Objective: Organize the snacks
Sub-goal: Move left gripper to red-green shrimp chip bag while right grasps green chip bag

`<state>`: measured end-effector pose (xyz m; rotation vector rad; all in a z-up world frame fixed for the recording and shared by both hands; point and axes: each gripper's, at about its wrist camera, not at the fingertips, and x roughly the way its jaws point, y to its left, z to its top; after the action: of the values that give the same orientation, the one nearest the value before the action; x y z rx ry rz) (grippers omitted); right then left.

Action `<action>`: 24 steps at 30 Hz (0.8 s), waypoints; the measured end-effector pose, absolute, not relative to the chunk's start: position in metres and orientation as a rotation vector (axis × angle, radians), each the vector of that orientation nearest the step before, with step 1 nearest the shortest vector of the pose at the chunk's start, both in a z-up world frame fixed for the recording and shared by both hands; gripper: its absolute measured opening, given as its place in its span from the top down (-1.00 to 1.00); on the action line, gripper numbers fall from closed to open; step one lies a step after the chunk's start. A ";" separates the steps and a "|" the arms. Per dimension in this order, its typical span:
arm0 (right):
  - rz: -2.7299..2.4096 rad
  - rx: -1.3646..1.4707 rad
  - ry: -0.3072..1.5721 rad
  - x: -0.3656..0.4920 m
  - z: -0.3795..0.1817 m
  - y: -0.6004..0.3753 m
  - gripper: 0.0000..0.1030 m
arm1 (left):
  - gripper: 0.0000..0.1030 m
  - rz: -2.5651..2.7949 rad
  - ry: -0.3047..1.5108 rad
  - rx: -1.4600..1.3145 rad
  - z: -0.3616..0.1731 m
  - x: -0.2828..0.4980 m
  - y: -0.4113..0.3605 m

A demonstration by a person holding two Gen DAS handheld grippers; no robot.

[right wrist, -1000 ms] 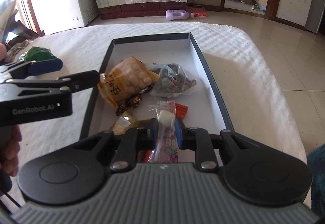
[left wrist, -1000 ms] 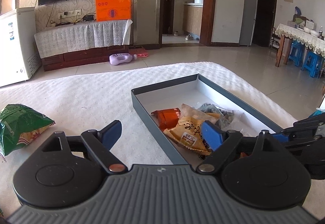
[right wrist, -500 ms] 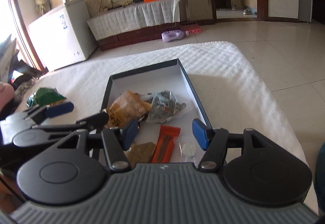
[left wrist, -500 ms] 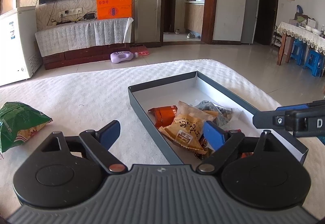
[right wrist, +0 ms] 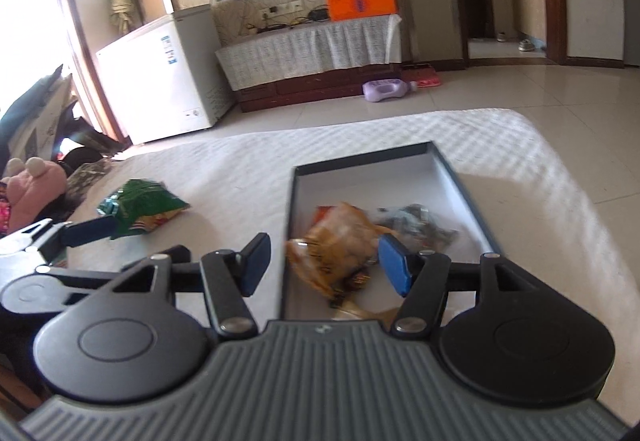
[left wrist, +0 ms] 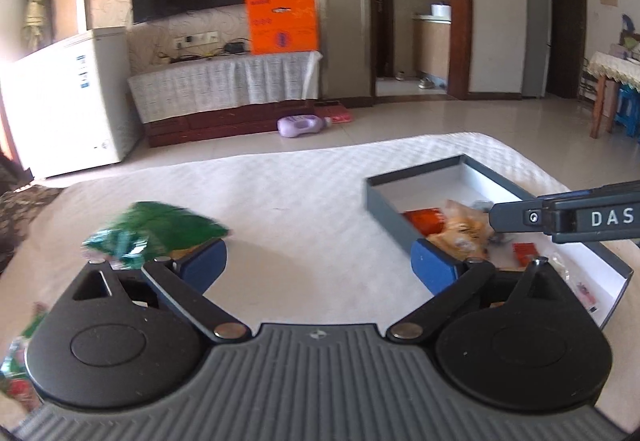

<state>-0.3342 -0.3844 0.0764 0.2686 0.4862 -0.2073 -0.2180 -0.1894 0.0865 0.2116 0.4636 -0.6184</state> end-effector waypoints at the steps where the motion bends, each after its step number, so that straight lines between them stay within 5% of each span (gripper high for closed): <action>1: -0.190 0.266 0.482 -0.329 0.077 -0.378 -0.21 | -0.98 -0.596 0.466 0.207 0.088 -0.218 -0.173; 7: -0.061 0.213 0.445 -0.297 0.080 -0.324 -0.23 | -1.00 -0.349 0.544 0.108 0.082 -0.215 -0.069; 17: 0.152 -0.009 0.400 -0.240 0.085 -0.224 -0.61 | -1.00 -0.076 0.623 -0.056 0.060 -0.184 0.026; 24: -0.051 0.668 0.578 -0.172 0.079 -0.259 -0.61 | -1.00 -0.226 0.525 0.076 0.071 -0.176 0.008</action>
<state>-0.1716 -0.2595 0.0786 0.6678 0.5779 -0.0514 -0.1759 0.0083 0.0713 0.0758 0.5248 -0.2259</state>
